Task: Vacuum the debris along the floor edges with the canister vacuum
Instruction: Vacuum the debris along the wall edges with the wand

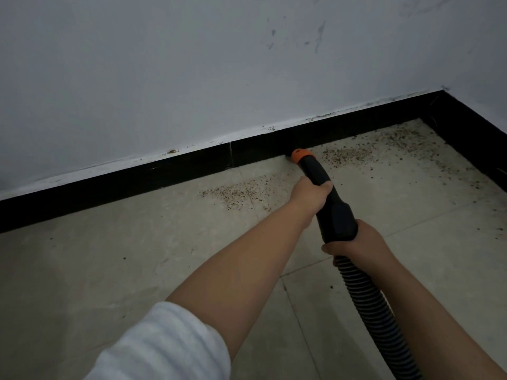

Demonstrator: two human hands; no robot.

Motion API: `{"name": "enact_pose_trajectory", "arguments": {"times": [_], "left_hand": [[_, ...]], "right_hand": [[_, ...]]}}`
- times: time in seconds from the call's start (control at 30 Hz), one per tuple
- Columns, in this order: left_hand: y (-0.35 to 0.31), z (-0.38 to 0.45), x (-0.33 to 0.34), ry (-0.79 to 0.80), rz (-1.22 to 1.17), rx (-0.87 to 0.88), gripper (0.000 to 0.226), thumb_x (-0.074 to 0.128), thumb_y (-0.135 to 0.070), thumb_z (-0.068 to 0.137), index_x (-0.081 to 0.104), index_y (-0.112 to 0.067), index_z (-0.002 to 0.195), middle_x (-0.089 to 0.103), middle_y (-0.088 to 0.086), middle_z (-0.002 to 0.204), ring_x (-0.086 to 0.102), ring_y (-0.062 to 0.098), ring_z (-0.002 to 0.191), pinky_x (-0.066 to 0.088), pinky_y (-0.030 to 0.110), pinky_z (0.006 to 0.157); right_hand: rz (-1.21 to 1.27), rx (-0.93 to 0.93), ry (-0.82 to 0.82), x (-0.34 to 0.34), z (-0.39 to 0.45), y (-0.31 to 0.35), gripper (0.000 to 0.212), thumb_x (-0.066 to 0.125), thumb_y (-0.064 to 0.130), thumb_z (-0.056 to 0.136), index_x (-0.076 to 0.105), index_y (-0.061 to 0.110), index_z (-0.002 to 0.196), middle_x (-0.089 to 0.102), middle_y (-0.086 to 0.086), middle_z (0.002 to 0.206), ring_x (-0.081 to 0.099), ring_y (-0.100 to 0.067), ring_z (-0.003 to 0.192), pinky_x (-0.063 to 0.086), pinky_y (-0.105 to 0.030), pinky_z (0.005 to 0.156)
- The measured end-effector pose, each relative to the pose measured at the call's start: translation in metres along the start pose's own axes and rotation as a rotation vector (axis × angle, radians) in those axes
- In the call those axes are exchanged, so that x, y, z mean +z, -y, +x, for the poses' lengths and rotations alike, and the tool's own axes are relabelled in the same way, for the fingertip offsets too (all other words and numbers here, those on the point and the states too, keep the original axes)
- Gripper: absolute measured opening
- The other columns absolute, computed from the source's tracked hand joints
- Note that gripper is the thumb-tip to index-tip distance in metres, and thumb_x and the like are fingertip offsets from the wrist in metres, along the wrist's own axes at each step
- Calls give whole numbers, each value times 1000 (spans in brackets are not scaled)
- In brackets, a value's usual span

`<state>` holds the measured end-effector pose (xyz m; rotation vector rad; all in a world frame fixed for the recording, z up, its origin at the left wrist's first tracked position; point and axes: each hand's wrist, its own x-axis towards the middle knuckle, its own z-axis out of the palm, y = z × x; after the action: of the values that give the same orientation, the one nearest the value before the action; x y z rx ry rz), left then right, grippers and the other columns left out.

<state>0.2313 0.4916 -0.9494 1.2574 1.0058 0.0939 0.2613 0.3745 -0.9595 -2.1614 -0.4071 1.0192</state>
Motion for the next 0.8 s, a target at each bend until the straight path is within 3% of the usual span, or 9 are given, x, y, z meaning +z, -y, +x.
{"name": "enact_pose_trajectory", "arguments": {"times": [0.13, 0.47, 0.67, 0.8], "left_hand": [[1, -1, -7, -2, -23, 2, 47, 50, -20, 95, 35, -6, 138, 47, 12, 135, 48, 29, 121, 43, 38, 100], [21, -18, -47, -66, -90, -2, 44, 52, -17, 94, 38, -8, 134, 51, 12, 131, 51, 30, 117, 44, 42, 101], [33, -33, -78, -124, -119, -20, 45, 51, -17, 95, 37, -8, 137, 50, 12, 132, 51, 30, 118, 43, 42, 102], [41, -44, -98, -144, -153, -27, 48, 50, -16, 95, 35, -10, 140, 50, 12, 134, 53, 29, 116, 45, 39, 99]], "right_hand": [[43, -13, 60, -1, -1, 4, 26, 72, -3, 71, 53, 6, 85, 58, -11, 71, 57, -18, 50, 45, -21, 40], [43, -55, 191, 30, -18, 11, 26, 71, -5, 71, 52, 8, 83, 57, -10, 71, 56, -16, 49, 48, -21, 42], [16, -95, 247, 59, -28, 18, 29, 72, -2, 69, 50, 12, 80, 57, -8, 75, 57, -21, 57, 51, -33, 58], [-47, -120, 257, 79, -34, 24, 33, 75, 6, 66, 48, 15, 83, 58, -9, 85, 61, -27, 74, 54, -42, 71]]}}
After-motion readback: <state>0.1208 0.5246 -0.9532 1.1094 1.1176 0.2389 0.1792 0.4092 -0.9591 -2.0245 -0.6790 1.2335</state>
